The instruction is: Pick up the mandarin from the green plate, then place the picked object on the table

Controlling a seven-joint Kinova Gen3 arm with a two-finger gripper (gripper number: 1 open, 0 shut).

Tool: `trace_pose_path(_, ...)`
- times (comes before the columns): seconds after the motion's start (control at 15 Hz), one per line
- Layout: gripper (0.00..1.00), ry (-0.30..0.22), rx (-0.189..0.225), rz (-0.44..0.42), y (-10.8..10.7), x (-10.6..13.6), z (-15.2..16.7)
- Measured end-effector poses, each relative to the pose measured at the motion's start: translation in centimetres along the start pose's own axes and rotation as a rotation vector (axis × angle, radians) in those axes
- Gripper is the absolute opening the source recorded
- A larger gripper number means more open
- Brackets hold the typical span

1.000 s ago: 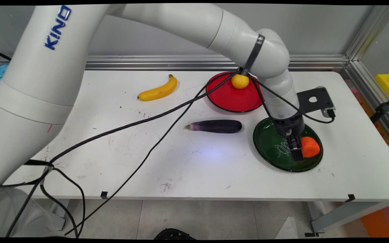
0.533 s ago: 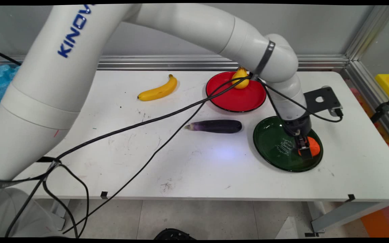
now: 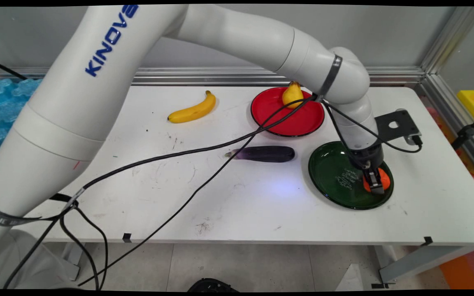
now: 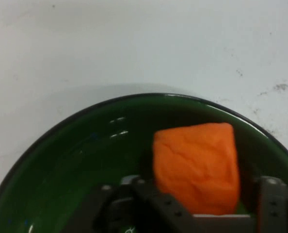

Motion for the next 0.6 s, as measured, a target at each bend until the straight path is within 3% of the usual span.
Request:
trace_pose_path(0.27,0.00,-0.011,0.005,0.005,-0.3,-0.1,-0.8)
trace_pose_path(0.6,0.00,-0.011,0.020,0.002,-0.3,-0.5,-4.4)
